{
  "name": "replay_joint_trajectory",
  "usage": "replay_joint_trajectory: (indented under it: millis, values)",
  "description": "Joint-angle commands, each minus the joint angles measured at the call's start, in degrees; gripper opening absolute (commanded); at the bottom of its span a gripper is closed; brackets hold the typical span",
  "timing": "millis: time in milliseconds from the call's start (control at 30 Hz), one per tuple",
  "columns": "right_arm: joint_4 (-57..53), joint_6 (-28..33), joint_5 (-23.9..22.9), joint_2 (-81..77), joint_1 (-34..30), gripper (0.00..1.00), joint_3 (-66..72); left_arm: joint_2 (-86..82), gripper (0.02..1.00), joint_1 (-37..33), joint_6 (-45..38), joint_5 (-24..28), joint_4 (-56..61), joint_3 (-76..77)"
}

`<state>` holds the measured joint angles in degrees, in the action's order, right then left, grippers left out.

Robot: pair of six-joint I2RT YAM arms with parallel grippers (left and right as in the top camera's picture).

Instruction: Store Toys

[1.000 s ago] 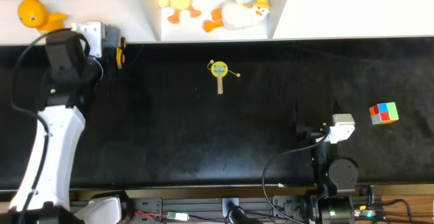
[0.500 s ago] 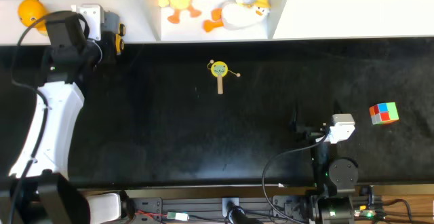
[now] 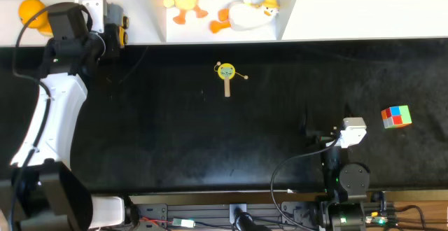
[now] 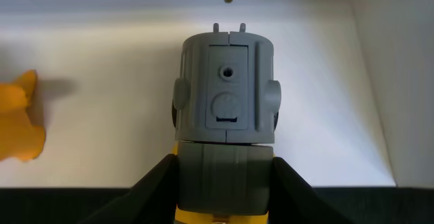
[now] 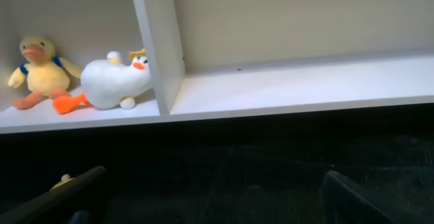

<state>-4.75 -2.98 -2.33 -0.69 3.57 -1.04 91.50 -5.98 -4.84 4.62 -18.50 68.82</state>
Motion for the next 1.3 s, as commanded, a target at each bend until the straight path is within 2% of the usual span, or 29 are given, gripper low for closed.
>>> replay_joint_trajectory:
  millis: [33,833,1000,1200,1233,1300]
  values:
    - [0.26,0.00,0.35,0.48,0.26,0.996,0.74,1.38,0.299,-0.28,0.83,-0.26,0.66,2.99]
    - [0.26,0.00,0.35,0.48,0.26,0.996,0.74,5.70,0.305,-0.55,3.65,-0.24,3.41,4.55]
    - [0.26,0.00,0.35,0.48,0.26,0.993,0.74,5.70,0.417,-0.55,3.63,-0.26,3.43,4.76]
    - [0.26,0.00,0.35,0.48,0.26,0.996,0.74,5.70,0.660,-0.55,3.63,-0.24,3.39,4.76]
    - [0.26,0.00,0.35,0.48,0.26,0.996,0.74,5.70,0.733,-0.55,3.65,-0.22,3.41,4.76]
    - [0.26,0.00,0.35,0.48,0.26,0.993,0.74,5.70,0.774,-0.55,3.65,0.17,3.30,4.76]
